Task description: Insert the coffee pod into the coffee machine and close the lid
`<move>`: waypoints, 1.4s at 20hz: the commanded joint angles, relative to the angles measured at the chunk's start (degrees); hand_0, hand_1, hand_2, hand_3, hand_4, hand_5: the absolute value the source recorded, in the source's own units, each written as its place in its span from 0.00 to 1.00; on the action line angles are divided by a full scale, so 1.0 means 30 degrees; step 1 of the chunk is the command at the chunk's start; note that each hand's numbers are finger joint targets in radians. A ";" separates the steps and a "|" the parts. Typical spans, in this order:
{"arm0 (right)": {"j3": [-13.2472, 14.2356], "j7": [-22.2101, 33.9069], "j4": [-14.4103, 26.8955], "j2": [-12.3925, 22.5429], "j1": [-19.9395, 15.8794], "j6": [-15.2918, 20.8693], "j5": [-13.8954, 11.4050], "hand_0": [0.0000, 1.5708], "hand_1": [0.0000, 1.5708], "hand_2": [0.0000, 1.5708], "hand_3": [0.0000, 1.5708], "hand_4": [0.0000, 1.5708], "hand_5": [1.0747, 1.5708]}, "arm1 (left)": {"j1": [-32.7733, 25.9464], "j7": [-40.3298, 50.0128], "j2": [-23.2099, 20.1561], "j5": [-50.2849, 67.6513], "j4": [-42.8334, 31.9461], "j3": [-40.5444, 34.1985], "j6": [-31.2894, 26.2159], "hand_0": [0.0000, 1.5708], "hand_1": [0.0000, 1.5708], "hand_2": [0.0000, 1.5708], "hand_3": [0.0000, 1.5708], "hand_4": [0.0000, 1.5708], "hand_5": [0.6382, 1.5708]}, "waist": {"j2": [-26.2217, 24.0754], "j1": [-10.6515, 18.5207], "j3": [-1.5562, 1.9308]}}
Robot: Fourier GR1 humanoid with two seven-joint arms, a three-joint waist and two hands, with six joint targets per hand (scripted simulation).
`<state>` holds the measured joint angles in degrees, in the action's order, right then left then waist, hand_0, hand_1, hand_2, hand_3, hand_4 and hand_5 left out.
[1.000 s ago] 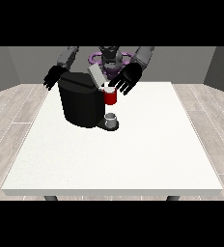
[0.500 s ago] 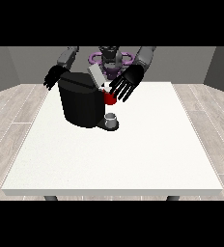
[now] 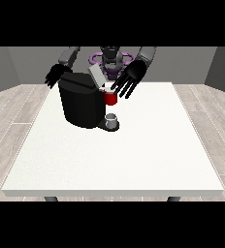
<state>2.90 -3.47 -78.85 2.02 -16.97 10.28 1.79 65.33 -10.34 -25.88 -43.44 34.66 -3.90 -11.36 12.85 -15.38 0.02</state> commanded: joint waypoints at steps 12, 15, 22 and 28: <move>0.0356 -0.0583 0.0037 0.0103 0.3130 -0.1129 0.1053 0.00 0.00 0.00 0.00 0.28 1.00 | -0.2522 0.1254 0.2918 0.3424 0.0410 -0.2837 -0.0337 0.00 0.00 0.00 0.00 0.00 1.00 | -0.4690 0.1677 -0.0008; 0.0657 -0.0630 -0.0356 0.0856 0.3698 -0.1209 0.0845 0.00 0.00 0.00 0.00 0.28 1.00 | -0.4570 -0.0646 0.3677 0.5534 0.0524 -0.4368 -0.0406 0.00 0.00 0.00 0.00 0.16 1.00 | -0.5954 0.2983 -0.0043; -0.0353 0.2049 -0.2071 0.1625 0.3185 -0.2427 0.0978 0.00 0.00 0.00 0.00 0.16 1.00 | -0.8100 -0.2127 0.5511 0.7586 0.0612 -0.5386 -0.1053 0.00 0.00 0.00 0.00 0.00 1.00 | -0.8846 0.4605 -0.0041; -0.0058 0.2511 -0.2629 0.2285 0.2209 -0.2993 0.1264 0.00 0.00 0.00 0.00 0.00 1.00 | -0.9293 -0.1312 0.6714 0.9054 0.1549 -0.5896 -0.1010 0.00 0.00 0.00 0.00 0.06 1.00 | -0.8880 0.5804 -0.0010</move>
<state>3.15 1.55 -85.07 8.58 -8.96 1.89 5.14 40.44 -14.66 -6.84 -19.05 37.87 -20.47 -13.36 -12.51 -0.10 -0.04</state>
